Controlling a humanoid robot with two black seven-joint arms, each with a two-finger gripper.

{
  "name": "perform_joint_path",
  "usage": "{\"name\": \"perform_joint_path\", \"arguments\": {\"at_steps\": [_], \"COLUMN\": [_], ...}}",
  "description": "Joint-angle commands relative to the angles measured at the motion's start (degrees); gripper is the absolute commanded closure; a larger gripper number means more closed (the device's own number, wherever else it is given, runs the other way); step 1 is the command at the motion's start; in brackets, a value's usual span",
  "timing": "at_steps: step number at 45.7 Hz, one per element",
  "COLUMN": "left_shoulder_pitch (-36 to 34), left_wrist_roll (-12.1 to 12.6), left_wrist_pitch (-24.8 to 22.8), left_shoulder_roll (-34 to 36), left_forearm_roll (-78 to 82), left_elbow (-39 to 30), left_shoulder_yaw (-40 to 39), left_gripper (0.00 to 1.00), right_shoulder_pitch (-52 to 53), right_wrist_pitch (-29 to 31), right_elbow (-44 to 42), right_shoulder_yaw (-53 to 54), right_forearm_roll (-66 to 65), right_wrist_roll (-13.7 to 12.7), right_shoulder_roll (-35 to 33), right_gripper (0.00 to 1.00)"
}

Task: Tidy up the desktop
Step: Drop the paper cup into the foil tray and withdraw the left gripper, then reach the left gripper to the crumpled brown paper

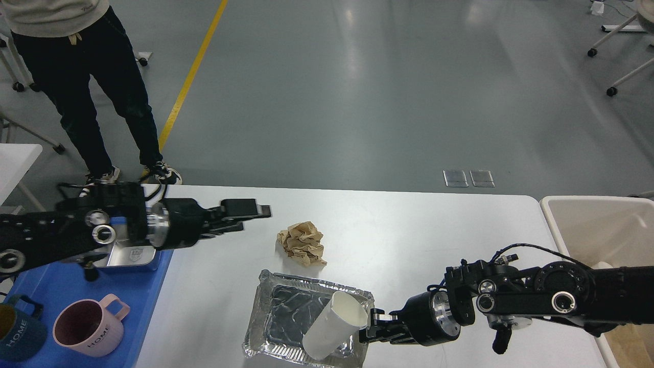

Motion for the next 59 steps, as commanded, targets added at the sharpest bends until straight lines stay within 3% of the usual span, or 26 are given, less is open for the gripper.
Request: {"name": "perform_joint_path", "arguments": {"at_steps": [1, 6, 17, 27, 34, 39, 48, 55, 59], "left_shoulder_pitch": [1.25, 4.59, 9.87, 14.61, 17.6, 18.31, 17.96, 15.59, 13.57], "left_wrist_roll": [-0.27, -1.67, -5.01, -6.59, -9.05, -9.76, -8.0, -5.89, -5.45], "left_wrist_pitch": [1.27, 3.03, 12.61, 16.3, 17.71, 19.2, 19.38, 18.59, 15.35], "left_shoulder_roll": [12.21, 21.44, 30.32, 33.58, 34.2, 33.14, 27.17, 16.9, 11.71], "left_forearm_roll": [-2.32, -5.75, -6.63, -8.74, -10.06, -10.15, -9.98, -9.01, -8.31], "left_elbow": [-2.33, -2.33, -2.42, -3.39, -4.09, -4.0, -1.19, 5.3, 9.26], "left_shoulder_yaw": [-0.67, -1.73, -1.91, -1.73, -1.73, -1.73, -4.19, -4.46, -3.93], "left_gripper": [0.12, 0.11, 0.1, 0.1, 0.1, 0.1, 0.1, 0.1, 0.1], "right_shoulder_pitch": [0.22, 0.75, 1.1, 1.19, 1.19, 1.19, 1.02, 1.19, 1.63], "right_wrist_pitch": [-0.04, 0.04, -0.04, 0.04, 0.04, 0.04, 0.04, 0.04, 0.04], "right_elbow": [0.0, 0.08, 0.26, 0.35, 0.35, 0.35, 1.05, 1.14, 1.05], "right_shoulder_yaw": [0.01, 0.1, 0.01, 0.1, 0.1, 0.1, 0.01, 0.1, 0.1], "right_forearm_roll": [0.02, 0.02, 0.02, 0.02, 0.02, 0.02, -0.16, -0.24, -0.24], "right_wrist_roll": [0.0, 0.0, -0.08, -0.08, 0.0, 0.0, 0.0, 0.0, 0.0], "right_shoulder_roll": [-0.24, -0.94, -2.17, -3.49, -4.02, -4.02, -4.11, -4.2, -4.11], "right_gripper": [1.0, 1.0, 1.0, 1.0, 1.0, 1.0, 1.0, 1.0, 1.0]}}
